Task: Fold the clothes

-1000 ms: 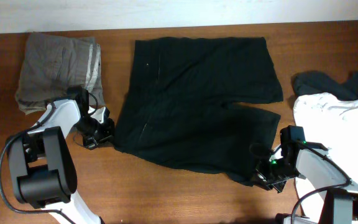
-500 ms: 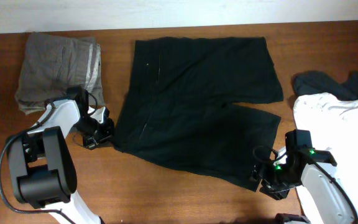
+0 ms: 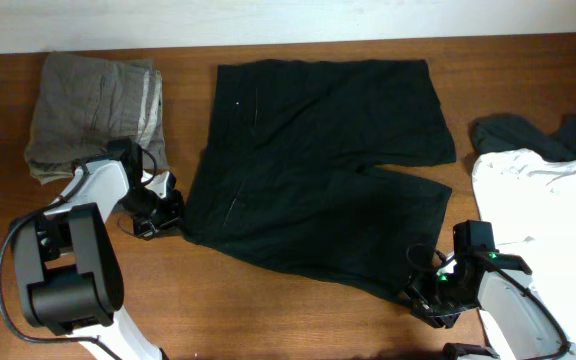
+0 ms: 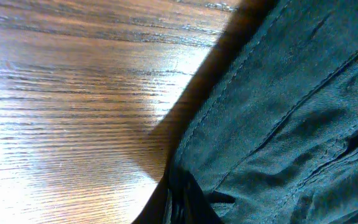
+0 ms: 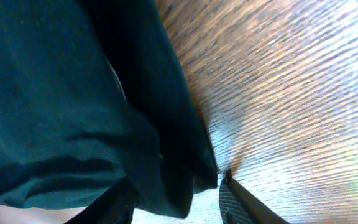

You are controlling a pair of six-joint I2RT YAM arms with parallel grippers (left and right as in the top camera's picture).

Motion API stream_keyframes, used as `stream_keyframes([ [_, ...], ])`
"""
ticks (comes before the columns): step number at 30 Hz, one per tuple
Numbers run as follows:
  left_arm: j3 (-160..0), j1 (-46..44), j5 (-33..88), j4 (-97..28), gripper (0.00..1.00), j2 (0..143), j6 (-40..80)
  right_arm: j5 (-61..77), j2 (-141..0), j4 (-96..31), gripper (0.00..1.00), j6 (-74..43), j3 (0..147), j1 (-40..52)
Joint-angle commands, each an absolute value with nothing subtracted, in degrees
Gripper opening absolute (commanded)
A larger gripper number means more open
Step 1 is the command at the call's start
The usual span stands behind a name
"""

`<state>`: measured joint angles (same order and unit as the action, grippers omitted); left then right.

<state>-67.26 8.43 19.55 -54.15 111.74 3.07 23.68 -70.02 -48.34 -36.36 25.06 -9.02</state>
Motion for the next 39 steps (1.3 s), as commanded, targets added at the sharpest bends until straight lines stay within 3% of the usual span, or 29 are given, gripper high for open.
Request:
stream_keyframes([
  [1,-66.52,8.69,19.27,-53.52,0.07,111.94,2.98,16.25,-70.13,-46.89,0.31,-36.62,24.25,-9.02],
  [2,-66.52,8.69,19.29,-53.52,0.07,111.94,2.98,16.25,-70.11,-47.03,0.21,-35.79,24.75,-9.02],
  [5,-66.65,8.69,19.31,-53.58,0.03,111.33,2.98,16.23,-69.87,-51.7,0.04,-32.53,30.2,-9.02],
  [10,-66.67,8.69,19.29,-53.65,0.0,101.97,3.01,16.25,-66.04,-64.93,0.04,-25.89,46.33,-9.02],
  [13,-66.67,8.69,16.58,-55.0,0.0,88.42,3.25,15.97,-62.37,-73.52,0.04,-23.75,61.01,-9.02],
  [22,-66.7,8.69,2.5,-61.39,0.0,54.3,6.87,15.79,-58.11,-82.11,0.04,-23.88,83.24,-9.02],
  [25,-66.67,8.67,1.67,-61.34,0.01,54.96,6.94,15.77,-60.45,-78.98,0.04,-24.21,83.05,-9.02],
  [28,-66.67,8.64,1.96,-59.09,0.0,64.31,6.85,15.79,-69.01,-74.61,0.04,-24.01,83.05,-9.02],
  [34,-66.78,5.02,13.93,-36.64,0.0,83.68,6.81,15.77,-87.24,-61.87,0.04,-22.7,83.07,-9.08],
  [39,-75.5,5.02,15.66,-44.56,0.0,75.94,3.51,12.23,-78.37,-64.1,0.04,-17.82,86.28,-9.08],
])
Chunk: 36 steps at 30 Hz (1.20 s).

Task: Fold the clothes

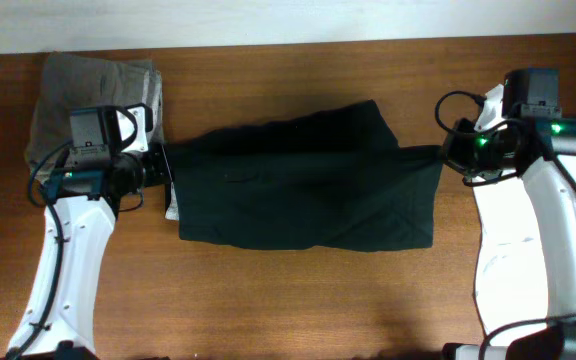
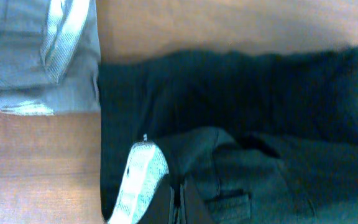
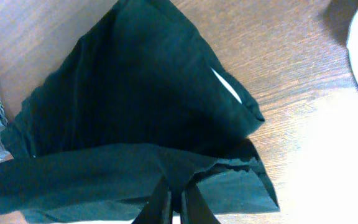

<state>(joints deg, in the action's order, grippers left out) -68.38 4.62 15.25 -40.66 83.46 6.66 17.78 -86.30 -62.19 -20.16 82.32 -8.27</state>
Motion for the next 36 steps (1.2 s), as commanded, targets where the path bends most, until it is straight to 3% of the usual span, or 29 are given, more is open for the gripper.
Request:
stream_keyframes([
  [1,-76.4,5.02,15.64,-45.36,0.0,74.59,2.96,11.31,-76.47,-65.04,0.04,-18.22,87.13,-9.08],
  [7,-84.75,5.04,10.92,-47.27,0.0,56.18,0.86,9.78,-60.12,-75.2,0.04,-19.14,103.24,-9.08],
  [12,-96.25,5.04,8.25,-50.19,0.0,49.41,-2.37,6.96,-59.83,-87.35,0.04,-19.11,125.97,-9.08],
  [15,-99.07,5.02,7.44,-49.82,0.0,49.87,-2.68,6.35,-60.16,-88.05,0.04,-19.14,130.63,-9.06],
  [20,-99.22,5.02,8.03,-47.75,0.0,60.82,-2.7,7.38,-69.78,-88.07,0.04,-19.09,129.34,-9.02],
  [27,-99.22,2.92,13.98,-34.72,0.02,93.23,-3.6,14.22,-104.53,-74.41,0.05,-18.65,129.32,-8.99],
  [28,-99.22,1.78,13.93,-30.3,0.05,99.31,-3.86,15.66,-109.95,-71.02,0.14,-18.65,129.32,-8.97],
  [29,-99.22,1.1,13.82,-26.33,0.23,104.09,-4.36,17.96,-114.45,-67.26,0.44,-18.61,129.32,-9.02],
  [31,-99.33,0.8,13.5,-21.21,0.8,109.21,-4.43,21.3,-120.75,-61.8,0.58,-17.78,129.32,-9.91],
  [32,-99.37,0.97,10.96,-20.64,0.99,109.49,-4.43,21.5,-121.58,-62.22,0.59,-17.76,129.32,-10.9],
  [36,-102.37,2.76,6.15,-32.14,0.99,103.07,-7.01,21.45,-116.64,-74.3,0.6,-12.1,129.34,-14.04],
])
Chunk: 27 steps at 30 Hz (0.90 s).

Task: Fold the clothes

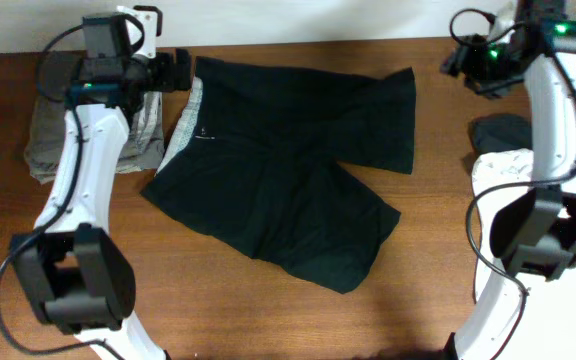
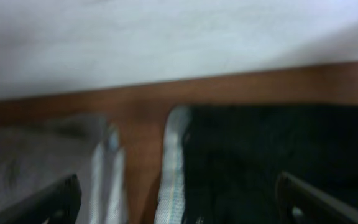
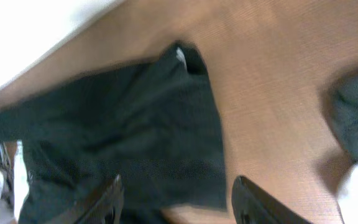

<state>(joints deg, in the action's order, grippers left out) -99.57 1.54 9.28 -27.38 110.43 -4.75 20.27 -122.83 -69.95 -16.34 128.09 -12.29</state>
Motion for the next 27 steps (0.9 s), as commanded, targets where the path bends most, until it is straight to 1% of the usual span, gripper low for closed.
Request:
stream_keyframes([
  [1,-102.39,2.79,6.13,-36.45,0.99,100.64,-7.03,21.41,-114.67,-77.91,0.6,-10.66,129.34,-14.26],
  [6,-102.39,2.83,6.13,-56.9,0.99,91.05,-7.03,19.81,-105.62,-94.56,0.61,-3.57,129.34,-13.43],
  [9,-102.39,2.76,6.17,-65.91,0.99,87.68,-6.15,19.22,-98.3,-97.14,0.61,-3.25,129.32,-13.17],
  [11,-102.13,2.79,6.17,-72.36,0.98,87.57,-5.58,18.79,-91.66,-97.32,0.62,-4.99,129.21,-12.1],
  [12,-101.34,2.79,6.17,-73.76,0.98,87.61,-5.21,18.63,-89.01,-97.32,0.62,-5.54,128.99,-10.98],
  [13,-99.63,2.79,6.15,-73.84,0.98,87.68,-5.21,16.71,-86.5,-97.32,0.65,-8.36,127.7,-9.3],
  [15,-97.1,2.79,6.15,-71.96,0.98,87.88,-5.21,13.74,-85.21,-97.32,0.7,-9.78,124.55,-7.46],
  [16,-95.07,2.79,6.15,-70.19,0.98,88.14,-5.21,13.02,-85.41,-97.08,0.71,-9.96,120.99,-6.68],
  [17,-93.23,2.79,6.15,-68.82,0.98,88.44,-5.21,13.02,-85.91,-95.74,0.71,-9.96,116.09,-6.39],
  [19,-89.3,2.79,6.13,-66.15,0.98,89.82,-5.23,13.04,-87.53,-88.58,0.71,-9.96,101.23,-6.39],
  [20,-87.66,2.83,6.11,-65.19,0.98,90.85,-5.23,13.23,-88.44,-85.62,0.71,-9.96,96.23,-6.39],
  [23,-83.88,2.83,6.11,-64.49,0.98,95.94,-5.21,21.69,-94.59,-69.82,0.71,-9.98,74.11,-6.39],
  [26,-83.5,2.83,6.13,-64.36,0.97,100.4,-5.21,28.08,-99.74,-55.59,0.7,-11.25,64.18,-6.37],
  [27,-83.5,2.85,6.11,-64.05,0.97,101.93,-5.21,30.06,-101.75,-50.09,0.67,-11.9,61.41,-6.37],
])
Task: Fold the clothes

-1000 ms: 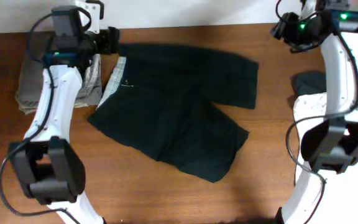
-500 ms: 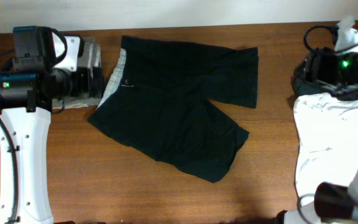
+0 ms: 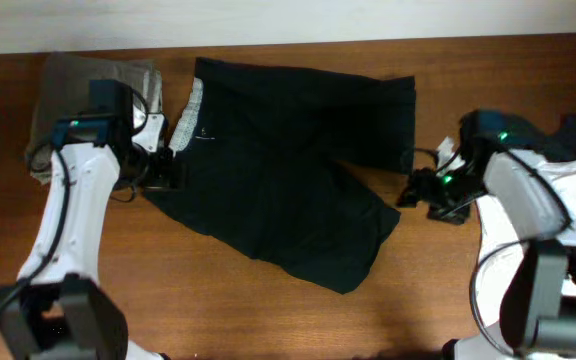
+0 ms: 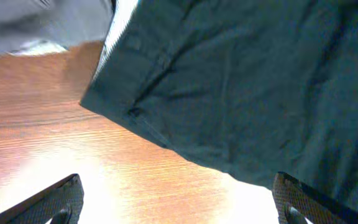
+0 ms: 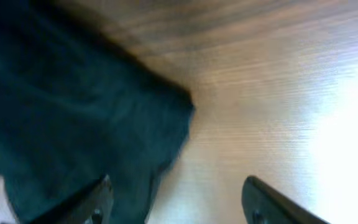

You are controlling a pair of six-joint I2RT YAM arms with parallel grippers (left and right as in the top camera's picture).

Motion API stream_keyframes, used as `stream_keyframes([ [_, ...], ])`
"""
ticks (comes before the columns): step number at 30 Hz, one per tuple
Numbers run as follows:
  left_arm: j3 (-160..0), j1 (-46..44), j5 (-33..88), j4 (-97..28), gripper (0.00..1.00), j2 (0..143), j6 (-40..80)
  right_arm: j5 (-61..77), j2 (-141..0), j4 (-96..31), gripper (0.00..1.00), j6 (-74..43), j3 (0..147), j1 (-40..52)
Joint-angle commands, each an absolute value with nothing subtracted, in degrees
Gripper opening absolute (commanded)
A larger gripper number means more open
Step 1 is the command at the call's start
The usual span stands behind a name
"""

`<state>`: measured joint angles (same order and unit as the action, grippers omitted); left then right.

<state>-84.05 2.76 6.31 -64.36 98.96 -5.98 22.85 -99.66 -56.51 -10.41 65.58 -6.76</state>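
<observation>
Black shorts (image 3: 278,170) lie spread on the wooden table, waistband with a pale lining (image 3: 190,108) at the upper left, one leg toward the right and one toward the near side. My left gripper (image 3: 161,172) hangs open at the shorts' left edge; in the left wrist view the shorts (image 4: 241,81) fill the top and the left gripper (image 4: 179,205) holds nothing. My right gripper (image 3: 415,192) is open beside the right leg; in its wrist view the shorts' corner (image 5: 61,112) lies at the left, with the right gripper (image 5: 179,202) over bare wood.
A folded grey garment (image 3: 88,90) lies at the back left, next to the waistband. A white shirt (image 3: 568,200) and a dark garment (image 3: 573,130) lie at the right edge, under my right arm. The table's near half is bare wood (image 3: 268,310).
Both grippers were open up at the table's far edge, above the shorts' two back corners. Now they are low at mid-table, left at the left edge, right beside the right leg. The shorts lie unchanged.
First the shorts lay flat with both grippers low at their near corners. Then they hung doubled over between the two grippers, both shut on them. Later they lay spread out and turned, the grippers open at the far edge. Now both grippers are open beside them.
</observation>
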Motion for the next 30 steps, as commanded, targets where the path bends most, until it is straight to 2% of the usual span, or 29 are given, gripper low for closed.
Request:
stream_keyframes([
  [1,-83.5,2.83,6.13,-63.79,0.96,103.09,-5.21,31.0,-103.13,-47.7,0.62,-12.6,60.05,-6.37],
  [3,-83.5,2.83,6.0,-63.4,0.96,105.08,-5.21,32.62,-105.16,-44.66,0.48,-12.58,58.57,-6.28],
  [4,-83.5,2.83,5.93,-63.2,0.96,105.54,-5.21,32.58,-105.65,-43.88,0.47,-12.56,58.3,-6.0],
  [5,-83.5,2.83,5.91,-62.96,0.96,105.97,-5.23,32.56,-105.86,-42.72,0.4,-12.56,57.98,-5.19],
  [7,-83.5,2.83,5.89,-62.57,0.96,105.97,-5.23,32.29,-105.86,-39.51,0.38,-14.37,57.04,-3.25],
  [9,-83.5,2.83,4.78,-62.43,0.96,105.97,-5.23,28.42,-105.86,-37.69,0.07,-17.52,56.45,-2.15],
  [10,-83.5,2.83,3.55,-62.61,0.96,105.97,-5.23,26.35,-105.67,-38.09,0.04,-17.47,56.69,-2.35],
  [14,-83.5,2.9,2.96,-62.98,0.96,105.97,-5.23,10.24,-99.9,-54.08,0.04,-17.45,66.39,-10.24],
  [16,-83.5,2.9,3.25,-62.96,0.96,105.97,-5.21,8.32,-96.29,-59.99,0.04,-17.45,72.23,-14.13],
  [18,-83.5,2.87,3.42,-62.94,0.96,105.97,-5.21,7.46,-94.54,-60.71,0.05,-17.45,75.5,-15.05],
  [19,-83.5,2.87,3.77,-63.07,0.96,105.97,-5.19,7.46,-94.13,-60.82,0.33,-17.45,76.38,-15.03],
  [20,-83.48,2.9,5.65,-63.92,0.96,105.97,-5.21,7.75,-93.67,-62.17,0.45,-17.45,77.52,-15.03],
  [23,-82.74,2.59,12.16,-60.34,0.95,105.97,-7.05,10.46,-92.71,-64.6,0.49,-16.51,78.3,-15.03],
  [25,-82.76,1.61,20.27,-51.07,0.65,105.97,-11.49,14.59,-91.92,-65.63,0.49,-14.5,78.3,-15.0],
  [27,-82.78,0.03,20.05,-43.24,0.62,106.02,-11.53,20.73,-91.15,-65.67,0.49,-11.75,78.3,-14.44],
  [30,-83.05,-2.94,19.68,-33.28,0.62,106.63,-13.91,22.5,-90.45,-65.82,0.49,-10.26,78.3,-11.66],
])
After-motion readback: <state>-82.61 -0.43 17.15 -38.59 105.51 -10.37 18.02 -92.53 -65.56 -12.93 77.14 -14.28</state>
